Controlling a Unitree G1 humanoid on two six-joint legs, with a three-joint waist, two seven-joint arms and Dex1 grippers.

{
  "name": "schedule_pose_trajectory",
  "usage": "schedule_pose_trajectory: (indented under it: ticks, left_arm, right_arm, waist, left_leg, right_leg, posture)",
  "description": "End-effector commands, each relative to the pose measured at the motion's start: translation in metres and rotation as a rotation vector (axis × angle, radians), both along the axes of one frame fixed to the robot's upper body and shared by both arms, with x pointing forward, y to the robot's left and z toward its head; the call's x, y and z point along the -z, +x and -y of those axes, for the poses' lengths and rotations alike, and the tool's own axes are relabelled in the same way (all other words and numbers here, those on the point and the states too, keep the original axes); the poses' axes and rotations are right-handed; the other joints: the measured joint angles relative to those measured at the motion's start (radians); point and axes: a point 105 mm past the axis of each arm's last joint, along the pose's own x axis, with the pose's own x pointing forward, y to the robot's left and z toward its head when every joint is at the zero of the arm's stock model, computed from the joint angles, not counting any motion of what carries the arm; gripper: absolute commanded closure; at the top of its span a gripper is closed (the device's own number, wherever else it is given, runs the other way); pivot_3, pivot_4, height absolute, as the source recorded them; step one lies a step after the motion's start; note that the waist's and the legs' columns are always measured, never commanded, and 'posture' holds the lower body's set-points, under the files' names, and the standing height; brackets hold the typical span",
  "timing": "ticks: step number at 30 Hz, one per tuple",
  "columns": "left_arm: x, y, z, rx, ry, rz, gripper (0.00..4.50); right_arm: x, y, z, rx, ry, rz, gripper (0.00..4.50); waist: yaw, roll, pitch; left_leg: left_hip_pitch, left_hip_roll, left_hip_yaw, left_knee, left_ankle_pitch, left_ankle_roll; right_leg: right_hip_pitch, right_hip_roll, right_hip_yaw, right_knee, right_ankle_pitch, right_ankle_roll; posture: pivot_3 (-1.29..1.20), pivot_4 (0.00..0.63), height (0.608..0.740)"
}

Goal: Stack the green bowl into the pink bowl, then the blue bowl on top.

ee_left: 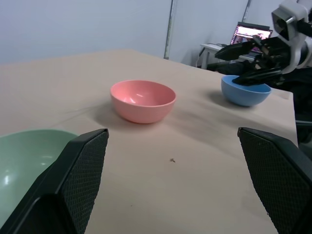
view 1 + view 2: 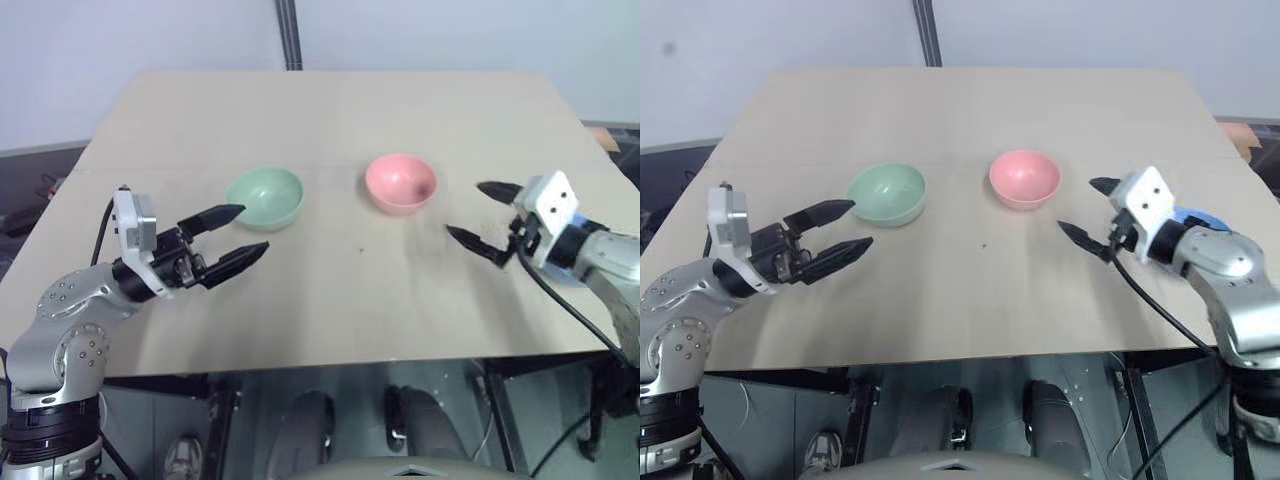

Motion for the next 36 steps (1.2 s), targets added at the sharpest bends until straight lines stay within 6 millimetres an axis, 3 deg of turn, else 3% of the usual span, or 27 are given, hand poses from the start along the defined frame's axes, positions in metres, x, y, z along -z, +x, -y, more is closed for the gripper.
schedule_pose_trajectory:
  ticks: [1,7,8,10,17,18,23,26,29,32,36]
  left_arm:
    - [-0.007,-0.010,0.005,0.046,0.012,0.056,0.00]
    - [-0.003,-0.016,0.003,0.016,0.022,0.063,0.00]
    - [-0.002,-0.017,0.003,0.011,0.022,0.065,0.00]
    - [-0.001,-0.021,0.003,-0.004,0.016,0.064,0.00]
    - [0.005,-0.032,0.004,-0.045,0.007,0.051,0.00]
    - [0.005,-0.033,0.005,-0.051,0.007,0.049,0.00]
    - [0.007,-0.031,0.003,-0.095,0.013,0.045,0.00]
    - [0.011,-0.019,-0.005,-0.193,0.038,0.030,0.00]
    - [0.018,0.000,-0.014,-0.352,0.164,0.042,0.00]
    - [0.020,0.011,-0.013,-0.418,0.273,0.046,0.00]
    - [0.010,0.020,-0.008,-0.413,0.316,0.064,0.00]
  right_arm:
    - [0.008,0.021,-0.027,-0.078,-0.096,0.041,0.08]
    - [0.027,0.062,-0.055,-0.130,-0.211,0.047,0.08]
    - [0.029,0.068,-0.055,-0.126,-0.229,0.050,0.30]
    - [0.034,0.075,-0.055,-0.131,-0.264,0.052,0.88]
    - [0.036,0.080,-0.055,-0.180,-0.324,0.097,4.22]
    - [0.034,0.079,-0.057,-0.190,-0.329,0.109,4.42]
    - [0.024,0.065,-0.070,-0.298,-0.366,0.174,4.42]
    - [0.017,0.024,-0.095,-0.491,-0.278,0.073,4.42]
    - [0.030,-0.012,-0.114,-0.609,-0.289,-0.033,4.42]
    - [0.051,-0.018,-0.115,-0.597,-0.318,-0.134,4.42]
    - [0.055,-0.009,-0.109,-0.529,-0.328,-0.136,3.02]
  waist:
    - [-0.009,0.000,0.000]
    - [-0.007,0.000,0.001]
    - [-0.008,0.000,0.001]
    - [-0.008,0.000,0.001]
    - [-0.011,0.000,0.001]
    - [-0.011,0.000,0.001]
    - [-0.011,0.001,0.001]
    - [-0.009,0.002,0.002]
    - [-0.007,0.002,0.002]
    - [-0.005,0.001,0.002]
    - [-0.005,0.001,0.002]
  left_leg:
    - [0.000,0.000,0.001,0.000,0.000,0.000]
    - [0.000,0.000,0.000,0.000,0.000,0.000]
    - [0.000,0.000,0.000,0.000,0.000,0.000]
    - [0.000,0.000,0.000,0.000,0.000,0.000]
    - [0.000,-0.001,0.000,0.000,0.000,0.000]
    - [0.000,-0.001,0.000,0.000,0.000,0.000]
    - [0.001,0.000,0.000,0.000,0.000,0.000]
    - [0.001,0.000,0.000,0.000,0.000,0.000]
    - [0.001,0.000,-0.002,0.000,0.000,0.000]
    - [0.002,-0.001,-0.002,0.000,0.000,0.000]
    - [0.002,-0.002,-0.001,0.000,0.000,0.000]
  right_leg:
    - [0.000,0.000,0.000,0.000,0.000,0.000]
    - [0.000,0.000,0.000,0.000,0.001,-0.001]
    - [0.000,0.000,0.000,0.000,0.001,-0.001]
    - [0.000,-0.001,0.000,0.000,0.001,-0.001]
    - [0.000,-0.002,0.000,0.000,0.001,-0.001]
    - [0.000,-0.002,0.000,0.000,0.001,-0.001]
    - [0.000,-0.002,0.000,0.002,0.001,-0.001]
    - [0.000,-0.002,0.000,0.002,0.001,-0.001]
    - [0.000,-0.002,-0.001,0.003,0.002,0.000]
    - [0.001,-0.003,-0.002,0.003,0.001,-0.001]
    - [0.001,-0.005,-0.002,0.003,0.001,-0.001]
  posture:
    - [0.00,0.150,0.740]
    - [0.00,0.150,0.740]
    - [0.00,0.150,0.740]
    - [0.00,0.150,0.740]
    - [0.00,0.150,0.740]
    - [0.00,0.150,0.740]
    - [0.00,0.150,0.740]
    - [0.00,0.150,0.740]
    - [0.00,0.150,0.740]
    - [0.00,0.150,0.740]
    - [0.00,0.150,0.740]
